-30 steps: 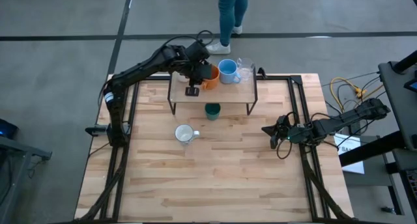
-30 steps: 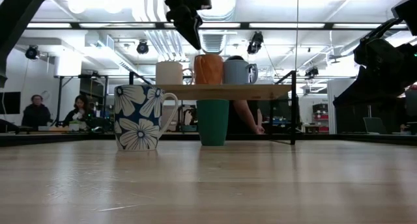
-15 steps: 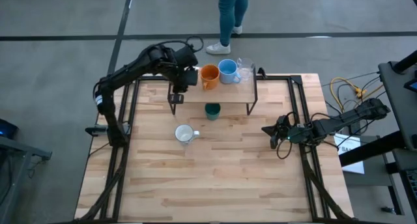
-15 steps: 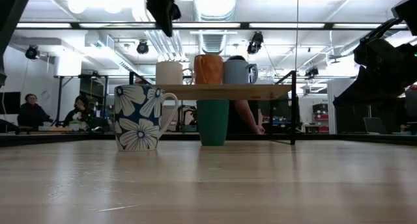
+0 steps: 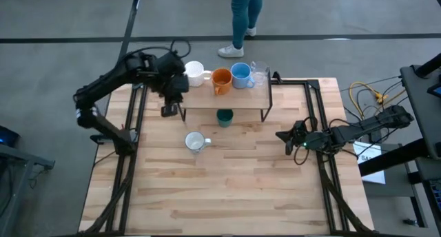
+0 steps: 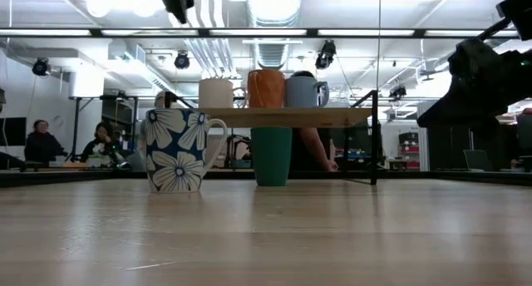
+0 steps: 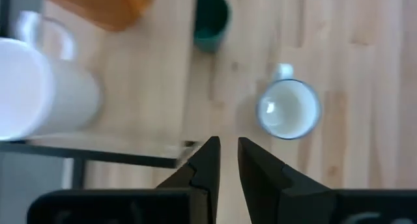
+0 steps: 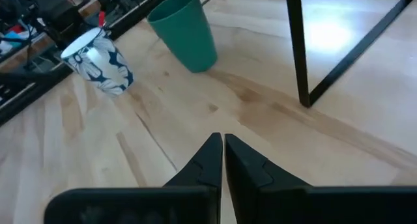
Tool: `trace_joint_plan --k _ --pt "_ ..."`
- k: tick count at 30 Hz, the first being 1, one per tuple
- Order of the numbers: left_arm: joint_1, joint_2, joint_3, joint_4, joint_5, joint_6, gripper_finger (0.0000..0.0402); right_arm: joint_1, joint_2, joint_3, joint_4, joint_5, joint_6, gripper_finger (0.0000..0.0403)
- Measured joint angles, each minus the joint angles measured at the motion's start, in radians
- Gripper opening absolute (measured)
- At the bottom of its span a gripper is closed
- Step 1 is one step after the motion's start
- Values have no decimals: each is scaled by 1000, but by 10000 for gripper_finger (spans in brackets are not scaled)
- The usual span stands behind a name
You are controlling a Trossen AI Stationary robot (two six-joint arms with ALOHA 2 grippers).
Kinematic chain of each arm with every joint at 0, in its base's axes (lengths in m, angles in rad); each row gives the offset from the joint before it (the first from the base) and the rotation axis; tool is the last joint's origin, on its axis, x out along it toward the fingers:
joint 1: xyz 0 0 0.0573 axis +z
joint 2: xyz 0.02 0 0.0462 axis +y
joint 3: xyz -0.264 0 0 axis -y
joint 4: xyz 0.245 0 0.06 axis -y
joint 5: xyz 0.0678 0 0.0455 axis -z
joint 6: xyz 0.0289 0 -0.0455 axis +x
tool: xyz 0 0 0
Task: Stack small to large cups/mugs on shelf
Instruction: Put the green cup on the shelf
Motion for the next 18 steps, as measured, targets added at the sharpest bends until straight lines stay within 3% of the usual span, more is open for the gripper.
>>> trace_joint_plan --k 4,10,18 --pt "-54 -119 -214 124 58 -70 40 -19 0 0 68 -1 -81 20" --pt "-165 -269 -507 340 65 -235 40 -62 14 66 61 -1 -206 33" --pt "-261 -411 -694 465 46 -397 40 -140 104 168 59 -9 -290 40"
